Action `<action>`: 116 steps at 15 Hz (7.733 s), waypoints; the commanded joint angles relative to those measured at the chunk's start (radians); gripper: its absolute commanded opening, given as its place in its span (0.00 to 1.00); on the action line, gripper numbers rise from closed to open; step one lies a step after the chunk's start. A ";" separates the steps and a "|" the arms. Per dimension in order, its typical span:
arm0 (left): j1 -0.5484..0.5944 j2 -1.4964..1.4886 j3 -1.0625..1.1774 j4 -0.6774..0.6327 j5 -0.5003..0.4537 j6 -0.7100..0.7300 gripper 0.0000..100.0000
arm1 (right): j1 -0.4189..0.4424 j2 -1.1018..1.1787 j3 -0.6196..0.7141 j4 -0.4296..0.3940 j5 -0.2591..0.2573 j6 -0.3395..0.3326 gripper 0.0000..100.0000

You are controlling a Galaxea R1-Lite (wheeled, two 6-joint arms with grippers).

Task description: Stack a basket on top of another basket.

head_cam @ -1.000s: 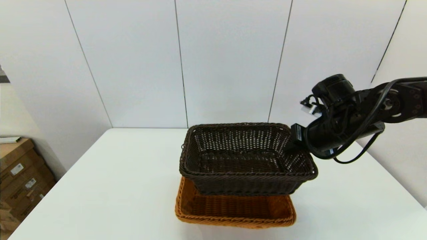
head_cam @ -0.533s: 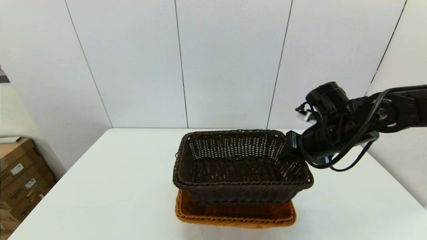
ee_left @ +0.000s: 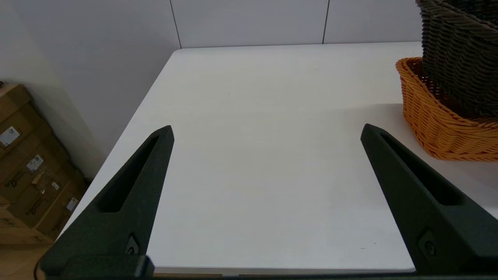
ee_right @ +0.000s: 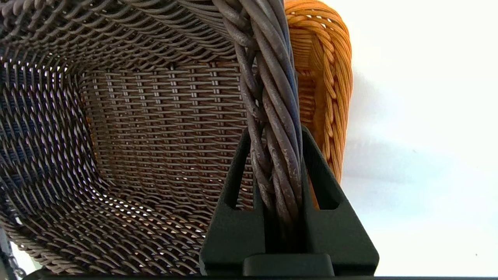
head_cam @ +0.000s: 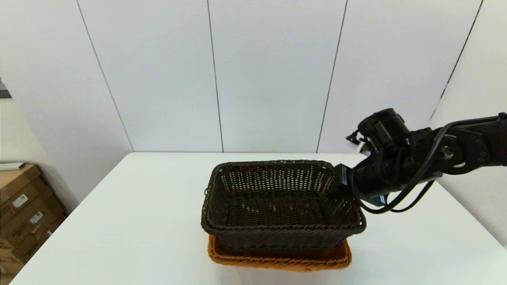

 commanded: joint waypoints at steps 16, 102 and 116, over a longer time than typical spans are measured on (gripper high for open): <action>0.000 0.000 0.000 0.000 0.000 0.000 1.00 | 0.017 0.041 0.034 -0.041 -0.003 0.017 0.00; 0.000 0.000 0.000 0.000 0.000 0.000 1.00 | -0.341 -1.775 0.817 0.180 -0.297 -0.428 1.00; 0.000 0.000 0.000 0.000 0.000 0.000 1.00 | -0.339 -1.855 1.169 -0.357 -0.288 -0.722 1.00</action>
